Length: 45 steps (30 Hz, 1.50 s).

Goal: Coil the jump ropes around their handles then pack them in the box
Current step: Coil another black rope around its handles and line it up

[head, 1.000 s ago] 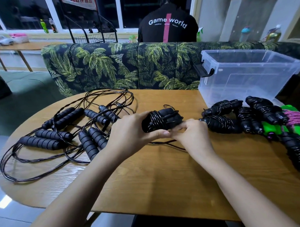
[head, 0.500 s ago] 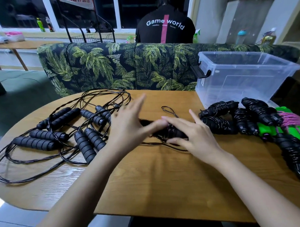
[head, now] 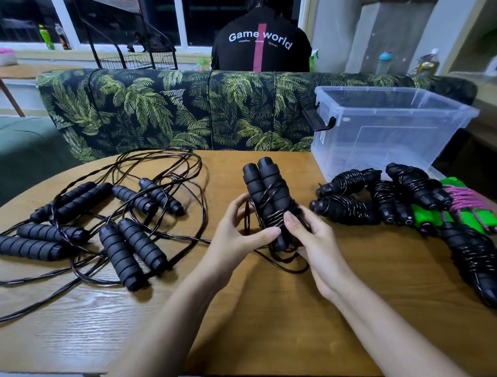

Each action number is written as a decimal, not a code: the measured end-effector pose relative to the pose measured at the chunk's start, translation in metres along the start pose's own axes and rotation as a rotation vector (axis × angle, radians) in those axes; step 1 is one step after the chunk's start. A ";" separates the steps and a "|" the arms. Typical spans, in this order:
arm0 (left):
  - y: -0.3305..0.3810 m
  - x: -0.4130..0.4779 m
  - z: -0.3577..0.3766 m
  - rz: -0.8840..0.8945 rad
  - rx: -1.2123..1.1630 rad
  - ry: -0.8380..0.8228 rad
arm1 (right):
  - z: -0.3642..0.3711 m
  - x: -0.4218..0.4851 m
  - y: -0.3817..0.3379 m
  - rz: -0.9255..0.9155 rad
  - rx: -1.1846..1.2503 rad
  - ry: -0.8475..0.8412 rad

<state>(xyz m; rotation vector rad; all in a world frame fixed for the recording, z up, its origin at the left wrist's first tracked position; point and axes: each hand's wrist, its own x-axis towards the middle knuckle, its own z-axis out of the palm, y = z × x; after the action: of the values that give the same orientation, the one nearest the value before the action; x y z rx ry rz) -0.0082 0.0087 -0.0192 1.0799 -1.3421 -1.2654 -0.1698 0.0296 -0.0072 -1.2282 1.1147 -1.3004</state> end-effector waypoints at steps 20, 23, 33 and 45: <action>-0.004 0.008 -0.013 0.012 0.047 0.041 | -0.001 0.007 -0.003 -0.217 -0.671 -0.287; -0.002 0.007 -0.016 -0.006 0.085 -0.061 | -0.003 0.005 0.002 -0.261 -0.605 -0.255; -0.019 -0.003 0.007 -0.295 -0.039 0.004 | -0.012 0.017 0.002 -0.360 -0.772 -0.125; -0.008 -0.008 0.022 -0.068 -0.034 0.247 | -0.013 0.009 0.011 -0.404 -0.722 -0.101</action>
<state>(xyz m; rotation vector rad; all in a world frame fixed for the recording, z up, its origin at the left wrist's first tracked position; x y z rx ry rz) -0.0291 0.0194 -0.0276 1.2235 -1.1028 -1.1568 -0.1824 0.0193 -0.0183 -2.1143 1.3612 -1.1270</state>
